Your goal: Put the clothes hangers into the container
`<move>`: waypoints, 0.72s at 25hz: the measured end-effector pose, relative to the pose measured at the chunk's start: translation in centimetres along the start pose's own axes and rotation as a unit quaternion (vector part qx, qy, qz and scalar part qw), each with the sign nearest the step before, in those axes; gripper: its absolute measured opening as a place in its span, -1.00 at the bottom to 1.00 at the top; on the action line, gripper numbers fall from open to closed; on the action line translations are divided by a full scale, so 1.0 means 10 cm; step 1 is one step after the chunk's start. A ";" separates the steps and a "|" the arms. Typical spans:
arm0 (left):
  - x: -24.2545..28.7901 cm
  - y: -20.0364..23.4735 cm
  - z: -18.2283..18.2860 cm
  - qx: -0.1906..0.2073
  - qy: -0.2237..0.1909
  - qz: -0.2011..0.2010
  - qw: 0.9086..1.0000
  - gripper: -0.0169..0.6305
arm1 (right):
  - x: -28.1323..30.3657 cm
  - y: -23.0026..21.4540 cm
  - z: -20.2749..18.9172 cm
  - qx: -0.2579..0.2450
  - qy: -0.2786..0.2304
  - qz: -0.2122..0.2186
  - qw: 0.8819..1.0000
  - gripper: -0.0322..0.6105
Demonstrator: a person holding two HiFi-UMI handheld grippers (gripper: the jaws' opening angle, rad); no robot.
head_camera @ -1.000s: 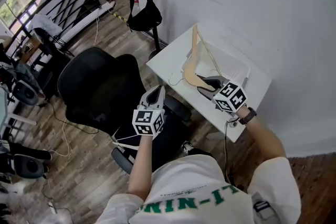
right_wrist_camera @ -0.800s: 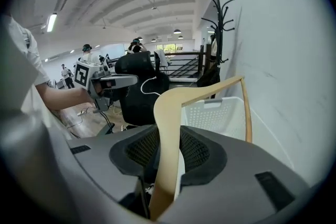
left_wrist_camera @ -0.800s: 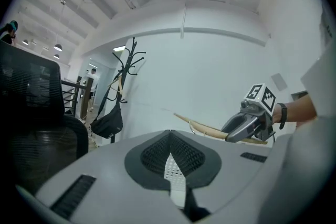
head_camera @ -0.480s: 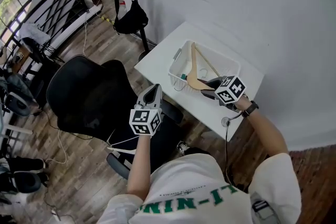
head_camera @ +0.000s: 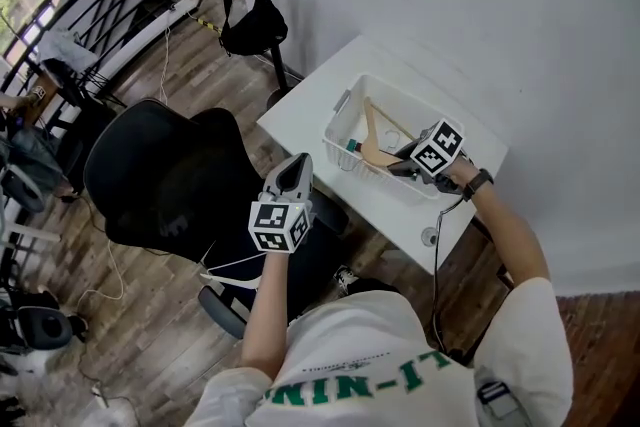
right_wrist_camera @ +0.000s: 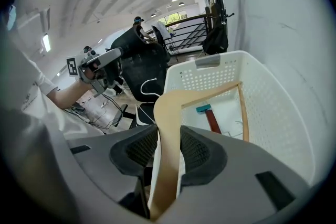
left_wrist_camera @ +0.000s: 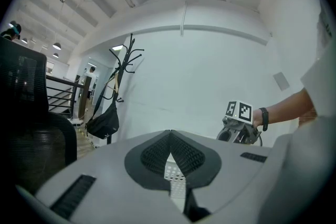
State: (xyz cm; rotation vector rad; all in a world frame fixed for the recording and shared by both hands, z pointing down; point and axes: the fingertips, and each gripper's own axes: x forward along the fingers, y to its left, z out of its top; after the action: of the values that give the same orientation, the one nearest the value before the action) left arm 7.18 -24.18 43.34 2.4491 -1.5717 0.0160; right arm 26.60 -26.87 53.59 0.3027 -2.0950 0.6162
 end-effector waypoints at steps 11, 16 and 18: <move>0.17 -0.01 -0.05 0.006 0.010 0.002 1.000 -0.91 | 0.41 -0.47 0.17 -0.051 0.000 -0.019 0.998 -0.44; 0.34 -0.14 -0.05 0.017 0.012 -0.013 1.000 -0.91 | 0.59 -0.53 0.26 -0.104 -0.006 -0.069 0.992 -0.12; 0.41 -0.19 -0.06 0.020 0.015 -0.019 1.000 -0.91 | 0.61 -0.56 0.27 -0.142 0.012 -0.105 0.984 0.00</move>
State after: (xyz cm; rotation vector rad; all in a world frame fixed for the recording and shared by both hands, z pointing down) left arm 10.70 -27.00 44.10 2.4959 -1.5268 0.0792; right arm 23.69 -32.91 59.07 0.3457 -2.0604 0.1912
